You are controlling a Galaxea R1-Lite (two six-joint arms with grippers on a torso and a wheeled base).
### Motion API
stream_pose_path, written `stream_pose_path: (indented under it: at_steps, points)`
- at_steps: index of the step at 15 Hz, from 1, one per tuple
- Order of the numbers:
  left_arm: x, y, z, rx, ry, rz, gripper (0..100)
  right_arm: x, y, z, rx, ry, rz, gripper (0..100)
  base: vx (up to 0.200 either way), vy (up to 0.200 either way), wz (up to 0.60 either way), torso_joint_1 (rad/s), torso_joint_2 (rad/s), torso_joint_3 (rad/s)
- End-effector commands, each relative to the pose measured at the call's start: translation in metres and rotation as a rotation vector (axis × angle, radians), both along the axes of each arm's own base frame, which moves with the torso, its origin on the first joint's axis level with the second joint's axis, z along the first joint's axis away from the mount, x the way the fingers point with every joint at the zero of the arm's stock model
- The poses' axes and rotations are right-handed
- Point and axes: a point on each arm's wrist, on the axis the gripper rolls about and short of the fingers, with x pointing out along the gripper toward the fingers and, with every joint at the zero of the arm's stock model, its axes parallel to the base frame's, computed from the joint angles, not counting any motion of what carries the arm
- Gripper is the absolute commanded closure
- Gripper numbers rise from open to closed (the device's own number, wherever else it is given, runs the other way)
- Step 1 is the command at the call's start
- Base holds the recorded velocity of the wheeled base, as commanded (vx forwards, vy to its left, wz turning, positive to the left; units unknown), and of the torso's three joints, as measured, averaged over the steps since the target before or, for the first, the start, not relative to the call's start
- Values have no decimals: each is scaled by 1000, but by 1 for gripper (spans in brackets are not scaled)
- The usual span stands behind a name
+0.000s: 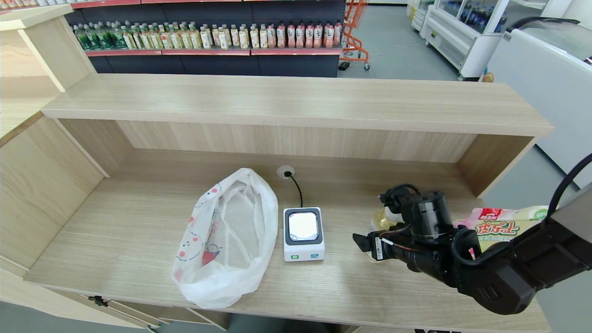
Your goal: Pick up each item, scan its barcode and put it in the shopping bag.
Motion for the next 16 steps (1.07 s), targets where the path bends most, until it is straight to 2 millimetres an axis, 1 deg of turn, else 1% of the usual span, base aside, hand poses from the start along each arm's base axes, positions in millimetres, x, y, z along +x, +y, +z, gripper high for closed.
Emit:
stream_pose_path:
  at_steps: [1, 6, 9, 10, 16]
  points:
    - [0, 0, 0, -1, -1, 0, 0, 6, 4, -7, -9, -1, 6, 0, 0, 0, 0, 0, 0, 0]
    - [0, 0, 0, -1, -1, 0, 0, 15, 6, -12, -18, -51, 18, 0, 0, 0, 0, 0, 0, 0]
    - [0, 0, 0, -1, -1, 0, 0, 17, 7, -10, 11, -88, 30, 0, 0, 0, 0, 0, 0, 0]
    - [0, 0, 0, -1, -1, 0, 0, 17, 7, -10, 14, -87, 42, 100, 0, 0, 0, 0, 0, 0]
    - [0, 0, 0, -1, -1, 0, 0, 20, -1, -6, -4, -107, 29, 100, 0, 0, 0, 0, 0, 0]
